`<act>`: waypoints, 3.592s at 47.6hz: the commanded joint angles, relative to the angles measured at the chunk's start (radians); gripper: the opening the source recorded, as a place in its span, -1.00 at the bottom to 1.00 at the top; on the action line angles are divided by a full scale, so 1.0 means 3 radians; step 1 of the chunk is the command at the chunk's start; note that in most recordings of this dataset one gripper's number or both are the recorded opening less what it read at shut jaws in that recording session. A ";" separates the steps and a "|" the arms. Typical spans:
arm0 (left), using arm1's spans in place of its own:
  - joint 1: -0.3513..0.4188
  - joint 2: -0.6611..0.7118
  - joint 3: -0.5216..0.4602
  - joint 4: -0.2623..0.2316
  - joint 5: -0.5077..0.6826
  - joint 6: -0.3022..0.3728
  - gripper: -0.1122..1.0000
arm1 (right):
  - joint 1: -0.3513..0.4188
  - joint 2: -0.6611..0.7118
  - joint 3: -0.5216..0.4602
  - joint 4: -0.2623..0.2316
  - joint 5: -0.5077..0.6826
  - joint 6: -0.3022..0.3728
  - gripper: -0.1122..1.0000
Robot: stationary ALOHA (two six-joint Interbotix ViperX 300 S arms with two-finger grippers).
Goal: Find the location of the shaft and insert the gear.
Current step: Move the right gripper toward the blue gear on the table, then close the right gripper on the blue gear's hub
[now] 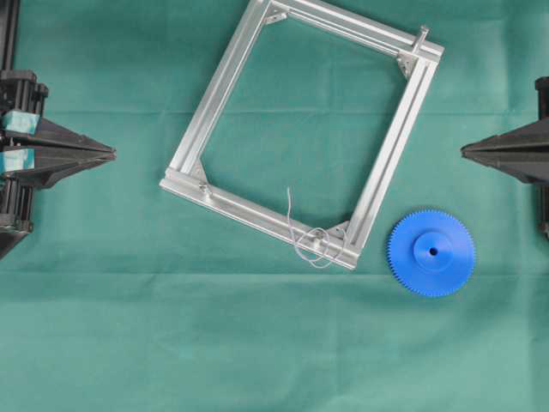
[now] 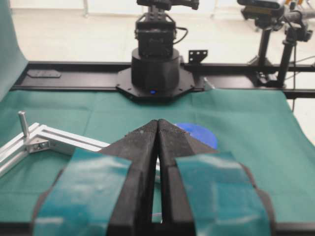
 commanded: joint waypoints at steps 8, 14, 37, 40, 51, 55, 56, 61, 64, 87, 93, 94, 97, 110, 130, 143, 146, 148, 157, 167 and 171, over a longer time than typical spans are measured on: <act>0.0015 0.0036 -0.0143 -0.0041 0.0240 0.0010 -0.77 | 0.0010 0.0031 -0.0235 0.0015 0.0608 0.0015 -0.79; 0.0015 0.0026 -0.0143 -0.0041 0.0261 0.0010 -0.77 | 0.0112 0.0031 -0.0353 0.0015 0.1048 0.0061 -0.78; 0.0015 0.0046 -0.0138 -0.0046 0.0383 0.0000 -0.77 | 0.0327 0.0056 -0.0557 0.0015 0.1795 0.0317 0.39; 0.0015 0.0046 -0.0143 -0.0051 0.0383 0.0000 -0.77 | 0.0327 0.0077 -0.0562 0.0015 0.1846 0.0348 0.69; 0.0015 0.0046 -0.0138 -0.0051 0.0383 0.0005 -0.77 | 0.0327 0.0169 -0.0644 0.0015 0.1917 0.0363 0.88; 0.0015 0.0046 -0.0138 -0.0046 0.0383 0.0005 -0.77 | 0.0327 0.0189 -0.0675 0.0015 0.1994 0.0368 0.88; 0.0015 0.0046 -0.0138 -0.0051 0.0383 0.0005 -0.77 | 0.0327 0.0199 -0.0680 0.0015 0.2015 0.0368 0.88; 0.0020 0.0046 -0.0138 -0.0051 0.0389 0.0005 -0.77 | 0.0327 0.0245 -0.0711 0.0026 0.2142 0.0435 0.88; 0.0015 0.0046 -0.0138 -0.0046 0.0399 0.0005 -0.77 | 0.0332 0.0281 -0.0731 0.0026 0.2219 0.0522 0.88; 0.0015 0.0046 -0.0138 -0.0051 0.0414 -0.0005 -0.77 | 0.0706 0.1064 -0.0941 0.0020 0.2649 0.1094 0.87; 0.0015 0.0051 -0.0133 -0.0051 0.0414 -0.0010 -0.77 | 0.0777 0.1294 -0.1064 0.0010 0.2853 0.1258 0.87; 0.0015 0.0051 -0.0138 -0.0046 0.0414 -0.0005 -0.77 | 0.0787 0.1335 -0.1094 0.0010 0.2889 0.1278 0.87; 0.0015 0.0051 -0.0133 -0.0051 0.0414 -0.0005 -0.77 | 0.0813 0.1447 -0.1150 0.0005 0.3001 0.1329 0.87; 0.0015 0.0051 -0.0128 -0.0051 0.0419 -0.0010 -0.77 | 0.0833 0.1825 -0.1345 -0.0005 0.3324 0.1396 0.87; 0.0015 0.0051 -0.0123 -0.0051 0.0419 -0.0015 -0.77 | 0.0839 0.1979 -0.1079 -0.0087 0.3283 0.1703 0.87; 0.0015 0.0051 -0.0123 -0.0051 0.0419 -0.0010 -0.77 | 0.0854 0.2004 -0.0823 -0.0097 0.2904 0.1882 0.87; 0.0015 0.0051 -0.0123 -0.0051 0.0419 -0.0010 -0.77 | 0.0854 0.2025 -0.0793 -0.0092 0.2853 0.1882 0.87; 0.0015 0.0051 -0.0123 -0.0051 0.0419 -0.0010 -0.77 | 0.0854 0.2050 -0.0777 -0.0092 0.2823 0.1882 0.87; 0.0015 0.0051 -0.0123 -0.0051 0.0419 -0.0010 -0.77 | 0.0854 0.2255 -0.0782 -0.0087 0.2761 0.1882 0.87; 0.0020 0.0051 -0.0123 -0.0051 0.0419 -0.0015 -0.77 | 0.0854 0.2429 -0.0798 -0.0087 0.2690 0.1882 0.87; 0.0015 0.0051 -0.0123 -0.0051 0.0419 -0.0010 -0.77 | 0.0854 0.2444 -0.0787 -0.0087 0.2638 0.1882 0.87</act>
